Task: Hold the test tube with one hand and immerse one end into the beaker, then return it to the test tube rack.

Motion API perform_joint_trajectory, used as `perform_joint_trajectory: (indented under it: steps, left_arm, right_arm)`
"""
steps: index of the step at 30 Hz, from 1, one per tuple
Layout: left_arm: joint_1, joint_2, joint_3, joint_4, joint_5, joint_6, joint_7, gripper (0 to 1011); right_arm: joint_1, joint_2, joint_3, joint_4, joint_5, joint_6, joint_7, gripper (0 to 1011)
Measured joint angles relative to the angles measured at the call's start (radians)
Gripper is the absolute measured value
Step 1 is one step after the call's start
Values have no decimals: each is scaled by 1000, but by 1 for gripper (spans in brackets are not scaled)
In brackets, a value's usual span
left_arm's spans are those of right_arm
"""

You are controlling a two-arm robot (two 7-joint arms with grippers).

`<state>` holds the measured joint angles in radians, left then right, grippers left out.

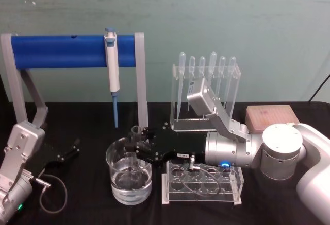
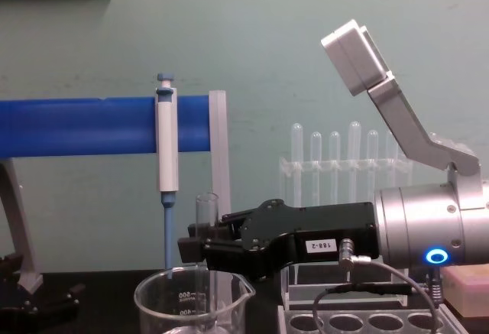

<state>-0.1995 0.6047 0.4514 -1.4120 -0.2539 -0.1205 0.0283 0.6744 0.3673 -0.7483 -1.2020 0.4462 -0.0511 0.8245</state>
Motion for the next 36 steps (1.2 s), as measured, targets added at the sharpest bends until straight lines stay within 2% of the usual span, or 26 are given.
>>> perform_joint_trajectory:
  steps: [36]
  left_arm:
    - [0,0,0,0,0,0,0,1000]
  right_arm:
    - [0,0,0,0,0,0,0,225]
